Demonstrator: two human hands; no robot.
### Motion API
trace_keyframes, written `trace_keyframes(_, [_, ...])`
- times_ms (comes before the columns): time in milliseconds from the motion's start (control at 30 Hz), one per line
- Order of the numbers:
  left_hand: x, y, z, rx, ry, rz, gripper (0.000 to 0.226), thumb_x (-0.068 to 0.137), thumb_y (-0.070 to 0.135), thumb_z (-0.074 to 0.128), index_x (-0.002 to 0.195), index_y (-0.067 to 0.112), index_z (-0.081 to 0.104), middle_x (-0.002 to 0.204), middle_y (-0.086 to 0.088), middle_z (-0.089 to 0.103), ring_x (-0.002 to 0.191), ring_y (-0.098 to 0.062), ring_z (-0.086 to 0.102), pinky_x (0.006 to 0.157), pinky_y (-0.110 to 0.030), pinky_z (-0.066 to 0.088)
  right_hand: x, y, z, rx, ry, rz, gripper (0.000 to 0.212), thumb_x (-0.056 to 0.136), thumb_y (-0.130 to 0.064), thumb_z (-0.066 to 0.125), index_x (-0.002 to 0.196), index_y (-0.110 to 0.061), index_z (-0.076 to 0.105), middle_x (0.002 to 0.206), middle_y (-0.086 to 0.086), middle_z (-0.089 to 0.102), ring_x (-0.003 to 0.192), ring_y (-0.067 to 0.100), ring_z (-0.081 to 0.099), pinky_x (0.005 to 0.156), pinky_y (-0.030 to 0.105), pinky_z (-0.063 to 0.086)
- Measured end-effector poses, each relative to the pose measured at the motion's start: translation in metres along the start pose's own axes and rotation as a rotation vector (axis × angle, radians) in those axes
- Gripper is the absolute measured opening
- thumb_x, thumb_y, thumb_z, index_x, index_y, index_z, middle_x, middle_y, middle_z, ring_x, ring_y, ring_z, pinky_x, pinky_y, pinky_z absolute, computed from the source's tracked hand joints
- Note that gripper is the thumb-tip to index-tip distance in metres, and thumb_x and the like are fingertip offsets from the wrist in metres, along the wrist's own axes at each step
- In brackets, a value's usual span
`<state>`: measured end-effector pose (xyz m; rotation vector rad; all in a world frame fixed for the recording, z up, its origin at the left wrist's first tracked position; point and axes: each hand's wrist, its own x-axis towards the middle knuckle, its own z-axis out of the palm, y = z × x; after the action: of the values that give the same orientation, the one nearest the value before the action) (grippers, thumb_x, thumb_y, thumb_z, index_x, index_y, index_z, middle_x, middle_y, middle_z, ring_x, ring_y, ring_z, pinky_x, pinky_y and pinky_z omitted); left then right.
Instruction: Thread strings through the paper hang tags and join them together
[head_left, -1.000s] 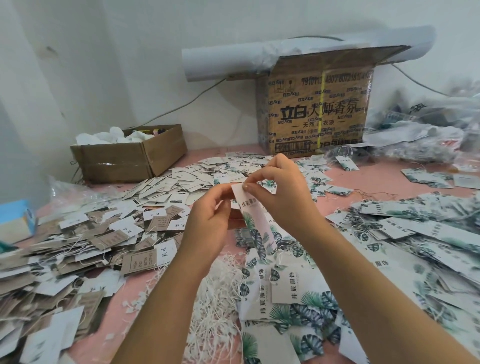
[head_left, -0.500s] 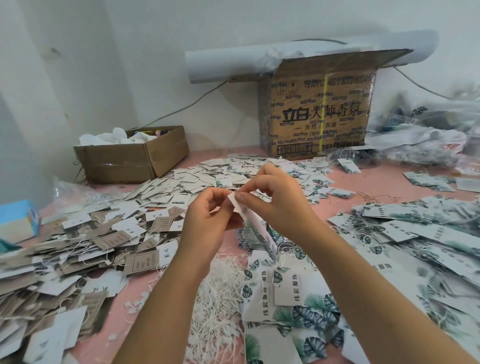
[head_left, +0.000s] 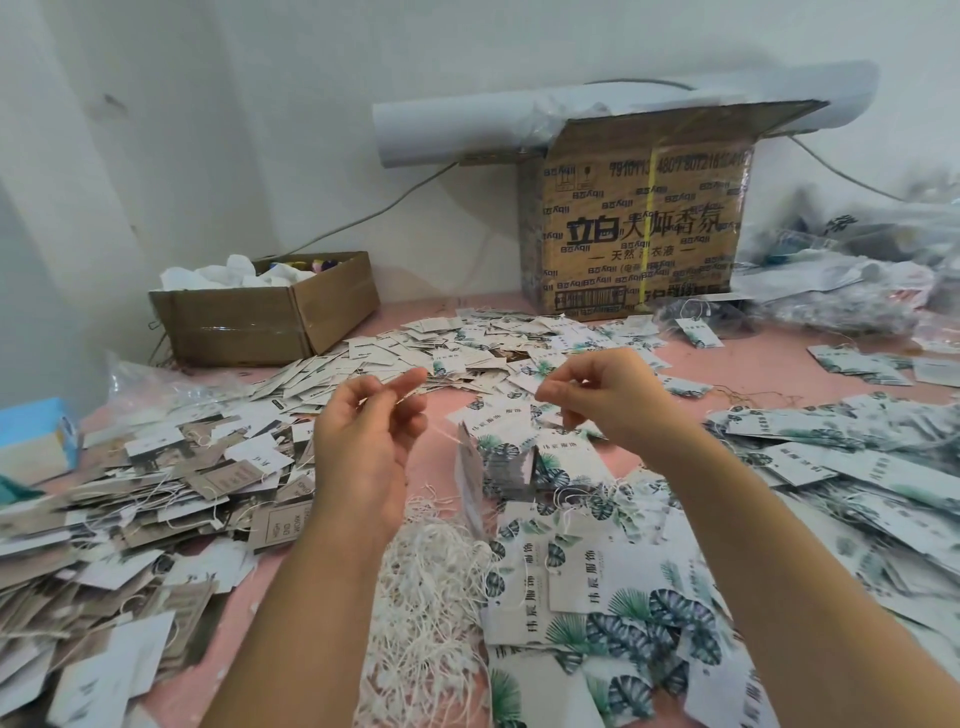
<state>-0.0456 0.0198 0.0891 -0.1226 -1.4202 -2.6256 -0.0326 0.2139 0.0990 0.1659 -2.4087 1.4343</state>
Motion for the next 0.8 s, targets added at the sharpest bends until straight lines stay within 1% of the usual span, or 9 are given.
trace_keyframes(67, [0.001,-0.003,-0.002,0.031,0.009,-0.003,0.025,0.094,-0.006,0.043,0.077,0.011,0.050,0.072,-0.006,0.072,0.055,-0.009,0.064,0.052,-0.017,0.052,0.000,0.000,0.000,0.049,0.013,-0.001,0.017,0.082,-0.017,0.069,0.066,-0.023,0.067,0.047,-0.003,0.061,0.050,0.012,0.052,0.053,0.020,0.046])
trace_keyframes(167, [0.001,-0.009,-0.004,0.059,0.002,-0.054,0.021,0.092,-0.009,0.043,0.085,0.006,0.055,0.062,-0.005,0.070,0.057,-0.012,0.067,0.054,-0.019,0.054,0.000,0.001,0.003,0.065,-0.045,-0.003,0.018,0.081,-0.012,0.069,0.066,-0.021,0.068,0.049,-0.004,0.062,0.048,0.009,0.057,0.050,0.019,0.048])
trace_keyframes(233, [0.002,-0.012,-0.005,0.097,0.003,-0.079,0.020,0.092,-0.008,0.043,0.089,0.006,0.057,0.060,-0.004,0.069,0.056,-0.012,0.066,0.053,-0.020,0.054,0.000,0.002,0.004,0.023,-0.082,0.006,0.016,0.081,-0.011,0.069,0.067,-0.020,0.069,0.051,-0.006,0.063,0.048,0.005,0.059,0.051,0.020,0.050])
trace_keyframes(367, [0.006,-0.014,-0.009,0.178,0.000,-0.106,0.021,0.092,-0.007,0.045,0.090,0.008,0.060,0.063,-0.002,0.069,0.054,-0.010,0.064,0.051,-0.019,0.052,0.001,0.005,0.004,0.017,-0.110,0.015,0.017,0.081,-0.008,0.068,0.068,-0.019,0.069,0.054,-0.005,0.065,0.048,0.004,0.059,0.057,0.022,0.053])
trace_keyframes(500, [0.004,-0.023,-0.011,0.382,-0.061,-0.101,0.017,0.090,-0.002,0.053,0.091,0.013,0.062,0.077,-0.002,0.068,0.063,-0.011,0.062,0.056,-0.021,0.053,0.002,0.006,0.004,-0.006,-0.125,0.025,0.014,0.082,-0.009,0.068,0.070,-0.016,0.069,0.055,-0.006,0.065,0.048,0.003,0.059,0.057,0.023,0.054])
trace_keyframes(600, [0.001,-0.040,-0.012,0.755,-0.125,0.019,0.012,0.090,0.010,0.056,0.096,0.020,0.059,0.099,0.005,0.063,0.081,-0.010,0.058,0.063,-0.021,0.048,0.003,0.006,0.004,-0.020,-0.127,0.020,0.012,0.082,-0.009,0.067,0.072,-0.015,0.069,0.055,-0.007,0.064,0.048,0.002,0.059,0.054,0.018,0.052])
trace_keyframes(667, [-0.001,-0.052,-0.012,0.958,-0.203,0.051,0.018,0.092,0.017,0.055,0.108,0.023,0.055,0.110,0.013,0.055,0.090,-0.007,0.054,0.065,-0.016,0.043,0.003,0.008,0.004,-0.030,-0.117,0.019,0.007,0.082,-0.010,0.068,0.076,-0.011,0.071,0.054,-0.009,0.063,0.047,0.001,0.057,0.052,0.015,0.050])
trace_keyframes(733, [-0.002,-0.061,-0.014,1.008,-0.283,-0.016,0.023,0.094,0.019,0.052,0.115,0.025,0.050,0.118,0.010,0.049,0.104,-0.011,0.051,0.075,-0.019,0.045,0.004,0.010,0.005,-0.066,-0.095,0.043,0.006,0.081,-0.015,0.070,0.079,-0.010,0.072,0.046,-0.013,0.057,0.040,0.003,0.048,0.044,0.015,0.043])
trace_keyframes(800, [-0.002,-0.065,-0.017,0.976,-0.323,-0.102,0.019,0.094,0.020,0.050,0.111,0.028,0.048,0.125,0.006,0.048,0.113,-0.015,0.048,0.087,-0.027,0.044,0.003,0.013,0.006,-0.072,-0.092,0.114,0.007,0.078,-0.022,0.073,0.075,-0.015,0.073,0.043,-0.013,0.052,0.035,0.005,0.035,0.036,0.015,0.030])
